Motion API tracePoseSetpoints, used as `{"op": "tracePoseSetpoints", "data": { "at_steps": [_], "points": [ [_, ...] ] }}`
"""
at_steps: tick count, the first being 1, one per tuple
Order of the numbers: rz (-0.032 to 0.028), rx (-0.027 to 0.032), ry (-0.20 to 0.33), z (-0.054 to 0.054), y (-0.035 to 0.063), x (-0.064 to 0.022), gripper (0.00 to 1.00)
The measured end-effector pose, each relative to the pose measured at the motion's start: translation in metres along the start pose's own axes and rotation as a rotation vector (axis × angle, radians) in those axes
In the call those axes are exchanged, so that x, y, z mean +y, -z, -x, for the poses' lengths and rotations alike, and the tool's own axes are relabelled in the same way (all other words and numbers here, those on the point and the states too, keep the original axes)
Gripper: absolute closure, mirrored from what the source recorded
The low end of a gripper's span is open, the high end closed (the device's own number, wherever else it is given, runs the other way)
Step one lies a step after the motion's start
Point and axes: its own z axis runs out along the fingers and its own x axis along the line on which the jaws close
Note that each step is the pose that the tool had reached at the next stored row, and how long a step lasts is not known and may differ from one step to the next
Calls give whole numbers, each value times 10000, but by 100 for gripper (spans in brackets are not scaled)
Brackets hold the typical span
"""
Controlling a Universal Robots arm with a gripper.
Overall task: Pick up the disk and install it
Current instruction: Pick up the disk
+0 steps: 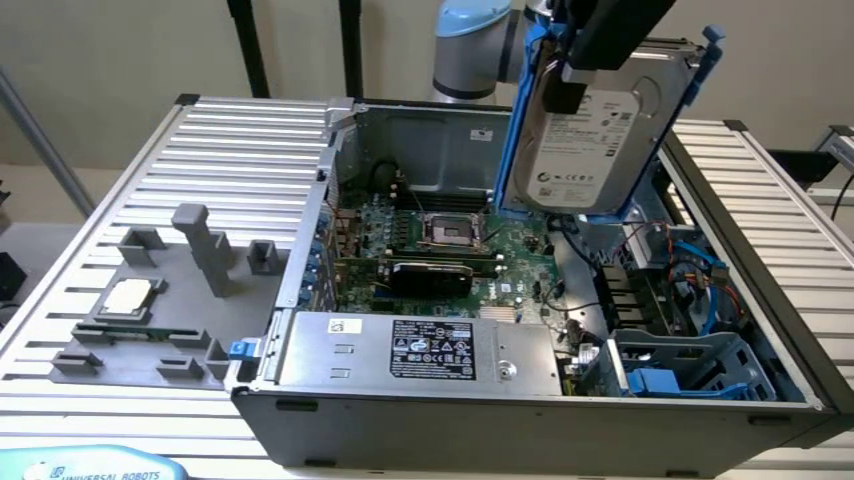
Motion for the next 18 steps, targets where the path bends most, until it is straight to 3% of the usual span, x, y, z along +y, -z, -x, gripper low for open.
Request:
{"op": "tracePoseSetpoints", "data": {
  "at_steps": [11, 18],
  "points": [
    [0, -1, 1, -340, 7, -297, 67],
    [0, 0, 1, -600, -15, -435, 67]
  ]
}}
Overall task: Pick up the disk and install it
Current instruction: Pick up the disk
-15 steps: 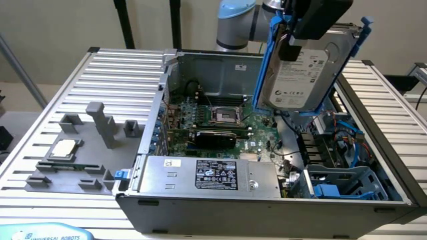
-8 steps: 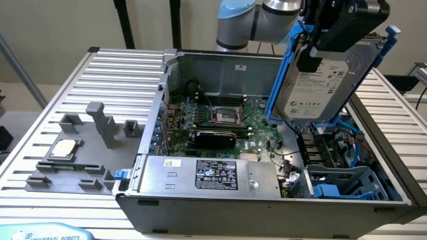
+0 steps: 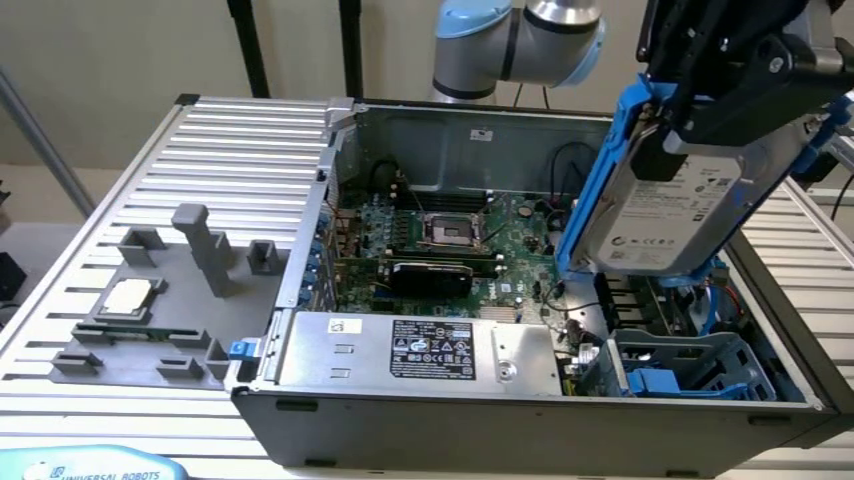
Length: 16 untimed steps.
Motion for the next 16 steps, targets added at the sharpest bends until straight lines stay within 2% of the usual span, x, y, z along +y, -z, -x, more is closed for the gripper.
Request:
{"op": "tracePoseSetpoints", "data": {
  "at_steps": [2, 4, 16],
  "points": [
    [0, -1, 0, -72, -9, -38, 67],
    [0, -1, -1, -153, -27, -117, 67],
    [-1, 5, -1, -244, -204, -658, 67]
  ]
}}
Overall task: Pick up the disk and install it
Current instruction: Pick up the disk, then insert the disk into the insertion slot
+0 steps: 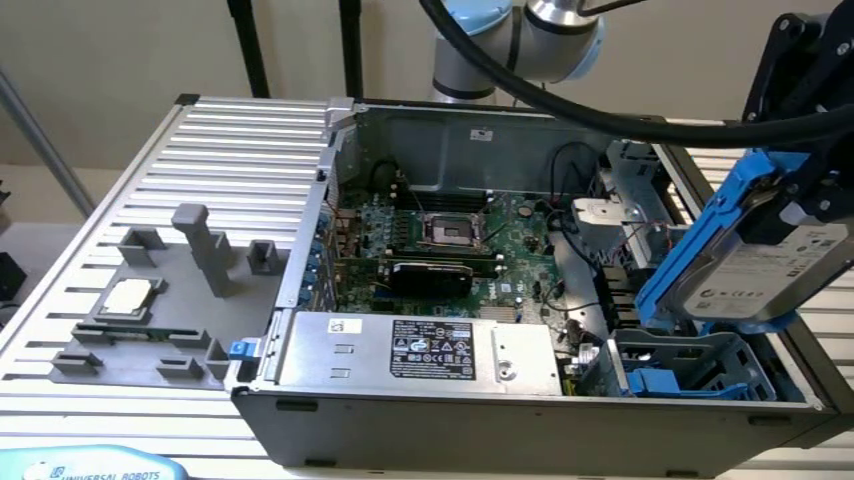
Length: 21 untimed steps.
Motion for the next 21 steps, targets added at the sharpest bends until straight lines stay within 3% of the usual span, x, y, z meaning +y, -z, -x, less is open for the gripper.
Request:
{"op": "tracePoseSetpoints", "data": {
  "at_steps": [21],
  "points": [
    [12, 4, 28, -16, -48, -2, 67]
  ]
}}
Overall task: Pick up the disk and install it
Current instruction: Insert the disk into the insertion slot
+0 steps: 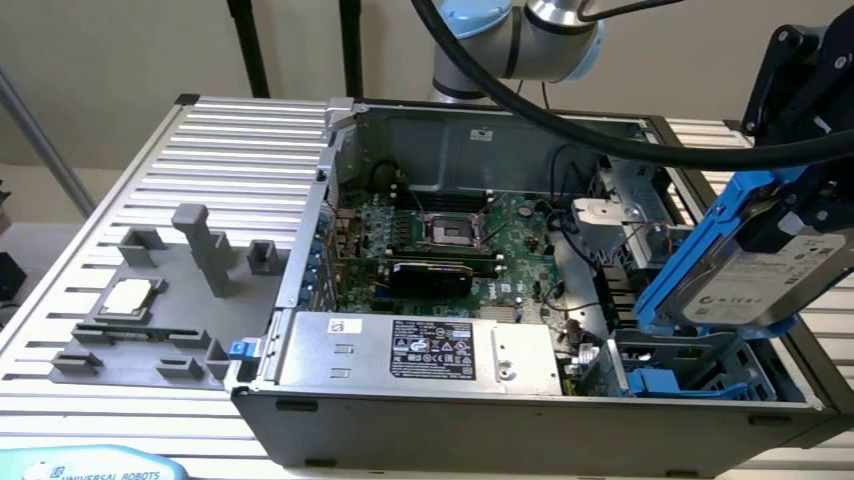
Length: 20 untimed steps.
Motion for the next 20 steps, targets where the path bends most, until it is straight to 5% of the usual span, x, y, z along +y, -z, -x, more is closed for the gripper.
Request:
{"op": "tracePoseSetpoints", "data": {
  "at_steps": [11, 20],
  "points": [
    [46, 82, 199, -26, -104, 11, 67],
    [43, 263, 194, -34, -196, 10, 67]
  ]
}}
